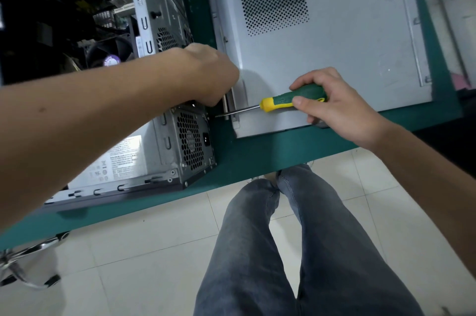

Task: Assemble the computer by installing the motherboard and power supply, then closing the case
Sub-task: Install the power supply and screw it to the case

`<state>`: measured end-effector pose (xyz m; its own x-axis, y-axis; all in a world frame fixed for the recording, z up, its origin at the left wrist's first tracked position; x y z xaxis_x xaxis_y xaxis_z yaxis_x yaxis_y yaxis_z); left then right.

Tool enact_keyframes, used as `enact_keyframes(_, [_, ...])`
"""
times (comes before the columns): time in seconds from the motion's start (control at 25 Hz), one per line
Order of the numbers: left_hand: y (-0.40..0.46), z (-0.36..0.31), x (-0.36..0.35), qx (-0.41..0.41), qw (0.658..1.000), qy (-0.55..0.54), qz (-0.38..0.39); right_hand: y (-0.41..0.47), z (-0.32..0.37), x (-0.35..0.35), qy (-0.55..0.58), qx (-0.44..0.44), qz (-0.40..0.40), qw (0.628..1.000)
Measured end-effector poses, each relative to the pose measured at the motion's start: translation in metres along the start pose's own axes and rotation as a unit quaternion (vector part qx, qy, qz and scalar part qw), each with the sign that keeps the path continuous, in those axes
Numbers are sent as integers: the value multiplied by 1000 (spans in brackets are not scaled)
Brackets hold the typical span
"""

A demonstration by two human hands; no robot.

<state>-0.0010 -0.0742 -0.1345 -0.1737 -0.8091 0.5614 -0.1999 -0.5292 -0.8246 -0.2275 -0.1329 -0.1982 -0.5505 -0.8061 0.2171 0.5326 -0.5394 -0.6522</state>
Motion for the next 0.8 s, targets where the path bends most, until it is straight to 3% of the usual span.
enact_keyframes(0.04, [-13,0,5,15,999,40,-25,-1,0,0,19,-11,4,1000])
enact_keyframes(0.12, [-45,-3,4,34,980,60,-187,-1,1,-1,39,-30,-12,999])
enact_keyframes(0.2, [-80,-6,-16,71,927,-6,-369,-1,3,-6,38,-41,-49,997])
enact_keyframes(0.28, [-111,-19,-43,149,859,-162,-462,0,9,-8,3,-50,-79,996])
enact_keyframes(0.36, [-118,-32,-63,220,803,-327,-447,0,16,-9,-22,-51,-81,995])
enact_keyframes(0.4, [-113,-39,-70,246,792,-359,-428,0,19,-8,-15,-47,-77,996])
enact_keyframes(0.6, [-98,-48,-76,271,797,-299,-449,-7,26,-5,25,-47,-75,996])
enact_keyframes(0.72, [-99,-47,-79,273,798,-292,-450,-8,32,-6,-55,-110,-114,986])
enact_keyframes(0.8, [-101,-48,-77,266,797,-293,-456,-10,34,-8,-95,-132,-98,982])
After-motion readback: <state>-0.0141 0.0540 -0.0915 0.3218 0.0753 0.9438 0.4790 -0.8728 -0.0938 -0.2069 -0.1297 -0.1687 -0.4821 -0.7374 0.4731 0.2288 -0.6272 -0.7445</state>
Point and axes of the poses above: each hand's wrist, its own y-axis towards the middle knuckle, its own x-axis out of the back of the hand, z = x × y, the point moved 1 cm from there along y, towards the middle knuckle, and after that the axes turned 12 degrees about -x, right-handed, at the moved point
